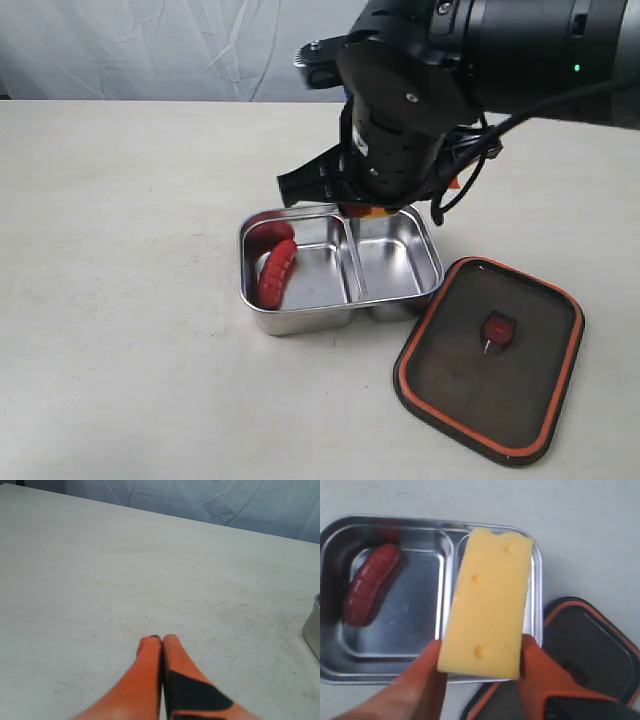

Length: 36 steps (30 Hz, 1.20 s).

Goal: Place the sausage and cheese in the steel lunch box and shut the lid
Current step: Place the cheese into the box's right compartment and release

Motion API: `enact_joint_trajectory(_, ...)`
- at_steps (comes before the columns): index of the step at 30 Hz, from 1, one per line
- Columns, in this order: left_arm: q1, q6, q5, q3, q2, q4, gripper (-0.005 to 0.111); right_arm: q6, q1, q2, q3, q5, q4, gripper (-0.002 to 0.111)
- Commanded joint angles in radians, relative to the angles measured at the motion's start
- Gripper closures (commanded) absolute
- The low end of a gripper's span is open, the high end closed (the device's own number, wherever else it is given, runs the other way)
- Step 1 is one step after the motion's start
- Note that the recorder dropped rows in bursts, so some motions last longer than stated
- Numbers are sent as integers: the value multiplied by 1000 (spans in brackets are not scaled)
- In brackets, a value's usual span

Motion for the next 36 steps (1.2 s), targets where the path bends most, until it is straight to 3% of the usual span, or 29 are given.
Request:
enact_joint_trajectory(1,0,1,-17,4,-4,-4,107,-70,-98,31,0,-33,8,108)
enact_joint_trajectory(7,0,1,-17,4,-4,-4,107,-192,-178,129,0,-69,89,107)
enact_joint_trajectory(13,0,1,-17,4,-4,-4,107,-292,-204,167,0,-86,174,71)
enact_joint_trajectory(15,0,1,-17,4,-4,-4,107,-292,-204,167,0,-86,167,66)
enact_joint_trajectory(21,0,1,-17,4,-4,-4,107,-292,-204,167,0,-90,144,65)
enact_joint_trajectory(26,0,1,-17,4,-4,-4,107,-292,-204,167,0,-88,144,47)
enact_joint_trajectory(36,0,1,-17,4,-4,9,107,-292,-204,132,-1,-29,110,47)
